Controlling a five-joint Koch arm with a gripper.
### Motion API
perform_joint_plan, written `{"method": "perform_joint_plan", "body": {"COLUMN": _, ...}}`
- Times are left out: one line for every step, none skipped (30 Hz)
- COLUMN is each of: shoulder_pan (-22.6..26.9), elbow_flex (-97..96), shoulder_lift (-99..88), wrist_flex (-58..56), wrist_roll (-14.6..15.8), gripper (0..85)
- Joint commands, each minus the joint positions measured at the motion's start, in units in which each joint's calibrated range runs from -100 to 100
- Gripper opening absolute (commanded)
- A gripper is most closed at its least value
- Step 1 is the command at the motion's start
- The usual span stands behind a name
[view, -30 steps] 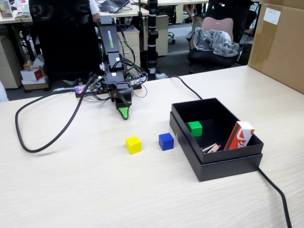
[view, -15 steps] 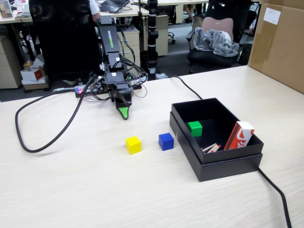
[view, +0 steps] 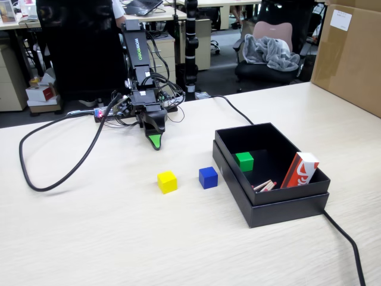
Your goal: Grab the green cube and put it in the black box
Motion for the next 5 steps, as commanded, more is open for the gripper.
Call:
{"method": "perform_joint_plan", "body": {"shoulder_pan": 0.0, "elbow_flex": -0.6, "shoulder_lift": 0.6, "wrist_flex": -2.0, "wrist_roll": -0.2, "gripper": 48.5}}
{"method": "perform_joint_plan", "body": {"shoulder_pan": 0.0, "elbow_flex": -0.6, "shoulder_lift": 0.6, "wrist_flex": -2.0, "wrist_roll": -0.2, "gripper": 48.5}}
{"method": "perform_joint_plan", "body": {"shoulder_pan": 0.0, "elbow_flex": -0.6, "shoulder_lift": 0.6, "wrist_flex": -2.1, "wrist_roll": -0.2, "gripper": 48.5}}
{"method": "perform_joint_plan", "body": {"shoulder_pan": 0.0, "elbow_flex": -0.5, "shoulder_lift": 0.6, "wrist_flex": -2.0, "wrist_roll": -0.2, "gripper": 48.5}}
{"method": "perform_joint_plan", "body": {"shoulder_pan": 0.0, "elbow_flex": -0.6, "shoulder_lift": 0.6, "wrist_flex": -2.0, "wrist_roll": -0.2, "gripper": 48.5}}
